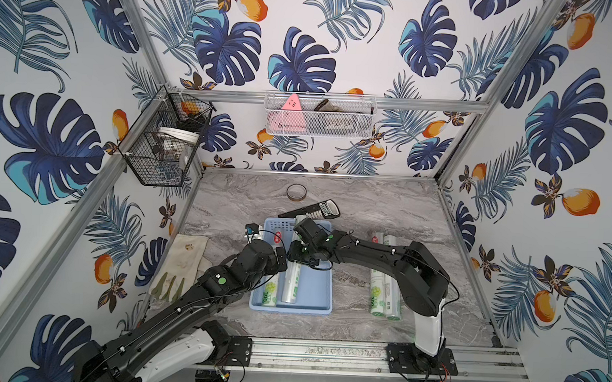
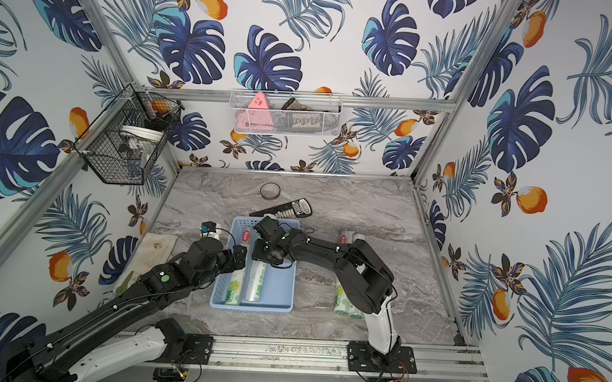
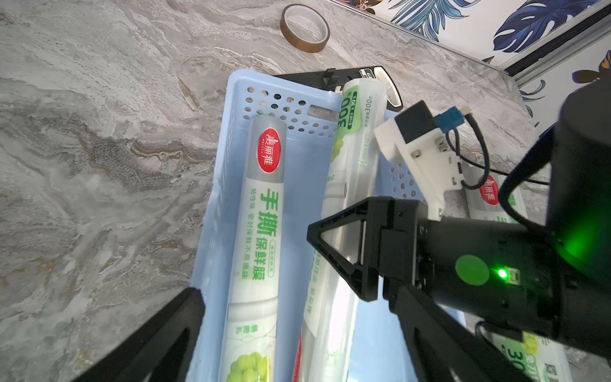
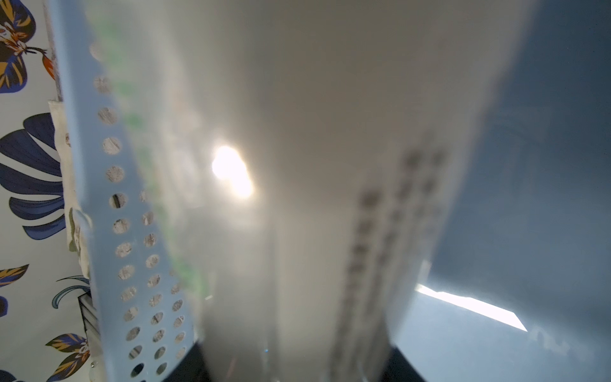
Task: Put the plastic wrap into the basket
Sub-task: Place the plastic wrap in the basket.
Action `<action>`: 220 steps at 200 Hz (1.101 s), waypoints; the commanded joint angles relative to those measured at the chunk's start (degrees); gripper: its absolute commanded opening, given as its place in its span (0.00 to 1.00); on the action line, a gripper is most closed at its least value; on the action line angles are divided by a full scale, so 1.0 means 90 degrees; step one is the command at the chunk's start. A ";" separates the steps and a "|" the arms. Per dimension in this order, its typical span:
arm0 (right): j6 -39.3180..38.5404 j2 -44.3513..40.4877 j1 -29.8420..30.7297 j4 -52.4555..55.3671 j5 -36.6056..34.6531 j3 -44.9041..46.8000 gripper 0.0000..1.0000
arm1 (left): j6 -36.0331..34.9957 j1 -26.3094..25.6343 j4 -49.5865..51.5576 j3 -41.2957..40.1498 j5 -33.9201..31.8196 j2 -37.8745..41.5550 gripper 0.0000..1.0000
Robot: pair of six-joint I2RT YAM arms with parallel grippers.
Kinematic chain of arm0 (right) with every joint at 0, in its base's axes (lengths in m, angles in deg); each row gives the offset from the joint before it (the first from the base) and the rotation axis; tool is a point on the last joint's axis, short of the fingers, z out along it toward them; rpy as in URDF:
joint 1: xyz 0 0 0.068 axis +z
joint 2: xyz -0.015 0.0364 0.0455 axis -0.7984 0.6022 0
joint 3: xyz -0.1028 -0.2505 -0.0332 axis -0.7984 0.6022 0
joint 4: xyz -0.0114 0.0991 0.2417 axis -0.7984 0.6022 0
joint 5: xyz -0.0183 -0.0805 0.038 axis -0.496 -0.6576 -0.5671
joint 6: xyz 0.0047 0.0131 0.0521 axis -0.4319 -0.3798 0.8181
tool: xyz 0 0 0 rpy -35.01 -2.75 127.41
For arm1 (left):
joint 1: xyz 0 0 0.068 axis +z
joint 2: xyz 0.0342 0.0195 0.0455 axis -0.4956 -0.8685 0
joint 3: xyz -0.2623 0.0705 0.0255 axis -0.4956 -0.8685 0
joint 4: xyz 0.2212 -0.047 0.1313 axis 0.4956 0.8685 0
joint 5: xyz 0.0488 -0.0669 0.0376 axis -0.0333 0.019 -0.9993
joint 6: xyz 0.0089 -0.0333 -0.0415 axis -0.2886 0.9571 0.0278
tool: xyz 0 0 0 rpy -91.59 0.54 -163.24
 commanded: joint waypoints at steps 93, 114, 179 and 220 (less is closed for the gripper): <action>0.0155 0.0570 0.0015 0.0124 0.0438 -0.0106 0.41 | -0.0033 0.0018 0.0078 0.0167 -0.0081 -0.0017 0.99; 0.0175 0.0649 0.0018 0.0158 0.0493 -0.0139 0.42 | -0.0030 0.0015 0.0080 0.0177 -0.0091 0.0021 0.99; 0.0009 -0.0240 0.0037 0.0442 0.0090 -0.0091 0.42 | -0.0031 0.0022 0.0134 0.0227 -0.0125 0.0043 0.99; -0.0061 -0.0501 0.0066 0.0632 0.0198 -0.0125 0.41 | -0.0021 0.0017 0.0159 0.0194 -0.0203 0.0097 0.99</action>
